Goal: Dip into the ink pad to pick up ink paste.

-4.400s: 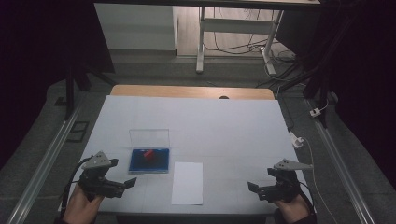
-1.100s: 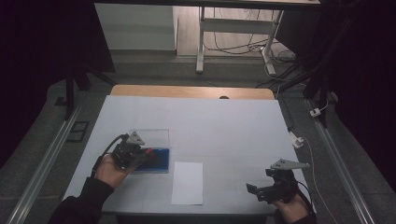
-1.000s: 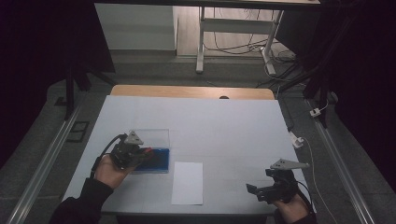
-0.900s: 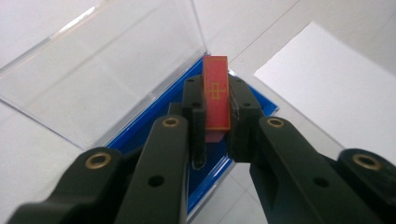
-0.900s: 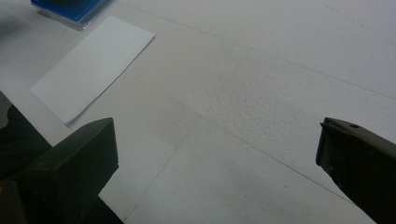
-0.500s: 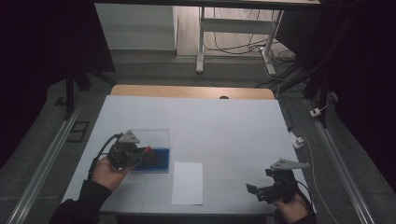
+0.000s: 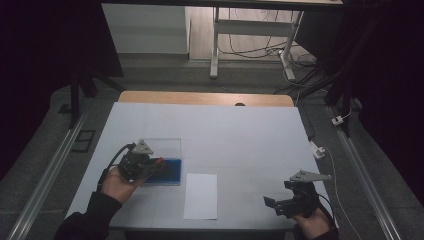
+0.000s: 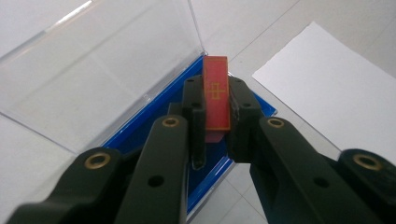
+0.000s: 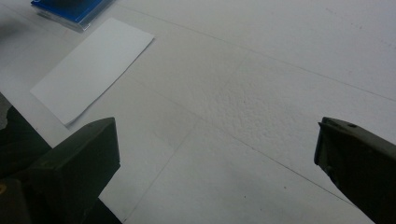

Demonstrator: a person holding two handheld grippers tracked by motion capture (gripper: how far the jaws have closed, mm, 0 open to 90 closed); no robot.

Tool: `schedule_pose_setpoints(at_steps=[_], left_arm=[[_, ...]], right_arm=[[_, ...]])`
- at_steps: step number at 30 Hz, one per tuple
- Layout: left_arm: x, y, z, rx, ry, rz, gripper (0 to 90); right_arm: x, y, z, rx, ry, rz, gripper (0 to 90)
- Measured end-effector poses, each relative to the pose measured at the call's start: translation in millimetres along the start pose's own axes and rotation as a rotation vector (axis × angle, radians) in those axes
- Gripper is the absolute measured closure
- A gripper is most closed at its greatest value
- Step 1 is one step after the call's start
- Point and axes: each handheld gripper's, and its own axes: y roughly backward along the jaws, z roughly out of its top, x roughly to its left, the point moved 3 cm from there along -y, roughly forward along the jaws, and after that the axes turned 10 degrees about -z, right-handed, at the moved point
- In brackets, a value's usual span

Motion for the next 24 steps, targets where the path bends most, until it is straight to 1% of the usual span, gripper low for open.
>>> schedule_pose_setpoints(at_steps=[3,7,12,16,18,22,24], left_arm=[[2.3,-4.4,-0.9,0.018,0.011,-0.004,79.7],[6.3,-8.3,-2.3,0.026,0.030,-0.011,79.7],[9.0,-13.7,-5.1,0.064,0.033,-0.016,79.7],[11.4,-18.4,-7.0,0.085,0.036,-0.006,79.7],[13.1,-20.8,-8.3,0.097,0.043,-0.002,79.7],[16.8,-24.4,-10.0,0.108,0.055,-0.005,79.7],[17.9,-25.7,-10.4,0.113,0.054,0.003,79.8]], right_arm=[[0.1,-0.1,0.0,0.001,0.001,0.002,0.4],[0.2,-0.3,0.0,0.002,0.000,0.004,0.3],[0.2,-0.4,0.0,0.002,0.002,0.005,0.3],[0.3,-0.4,0.1,0.003,0.003,0.005,0.3],[0.3,-0.4,0.1,0.004,0.003,0.004,0.3],[0.3,-0.6,0.2,0.005,0.003,0.005,0.4],[0.3,-0.6,0.2,0.006,0.003,0.005,0.3]])
